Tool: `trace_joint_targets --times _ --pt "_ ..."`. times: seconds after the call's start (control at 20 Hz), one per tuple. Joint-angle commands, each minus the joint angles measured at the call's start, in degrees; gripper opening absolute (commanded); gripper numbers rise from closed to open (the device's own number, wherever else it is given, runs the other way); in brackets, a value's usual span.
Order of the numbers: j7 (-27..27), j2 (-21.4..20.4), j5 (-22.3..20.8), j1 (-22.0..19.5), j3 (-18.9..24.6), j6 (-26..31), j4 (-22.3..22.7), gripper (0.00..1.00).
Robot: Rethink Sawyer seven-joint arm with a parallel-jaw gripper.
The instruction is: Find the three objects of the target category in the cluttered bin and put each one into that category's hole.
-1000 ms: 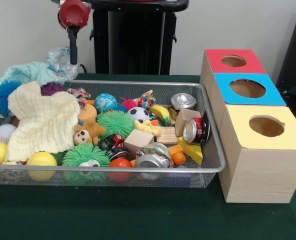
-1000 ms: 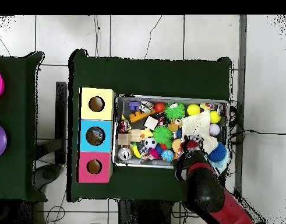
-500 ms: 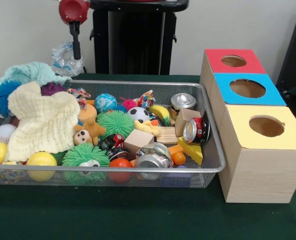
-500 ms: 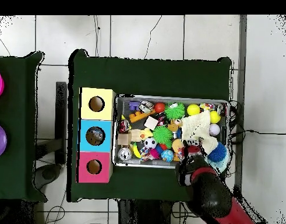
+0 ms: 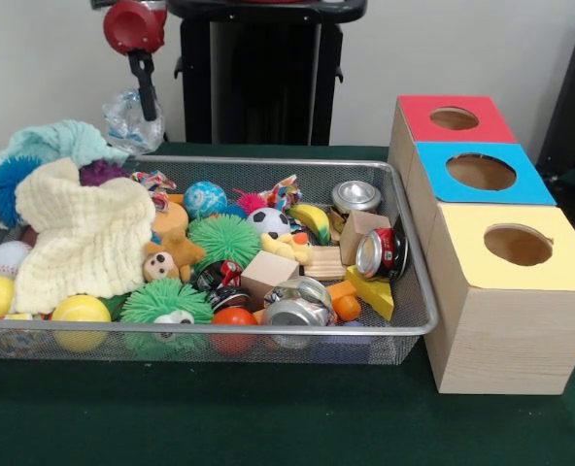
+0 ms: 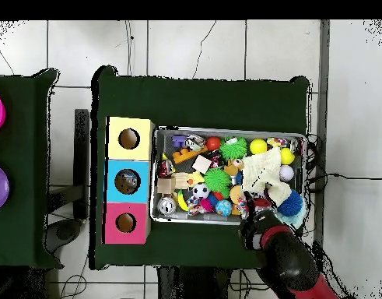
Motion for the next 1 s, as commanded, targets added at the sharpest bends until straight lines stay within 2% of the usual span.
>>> trace_joint_targets --times 0.05,0.15,0.25,0.4,0.65,0.85,1.0 --pt "13.39 1.48 6.71 3.18 -1.08 7.6 -3.99 0.0" --pt "13.34 0.84 8.18 3.53 -0.84 9.93 -4.54 0.0" --pt "14.14 -1.85 10.14 3.63 0.69 13.96 -4.15 0.0" --pt "16.15 -6.43 13.54 2.0 5.55 19.95 -2.81 0.0" --pt "16.34 -11.11 19.07 0.55 10.11 23.44 -0.63 0.0" --pt "14.65 -14.77 24.35 2.26 8.98 27.21 0.3 0.0" --pt "12.54 -15.24 28.78 1.75 11.12 26.04 2.23 0.0"
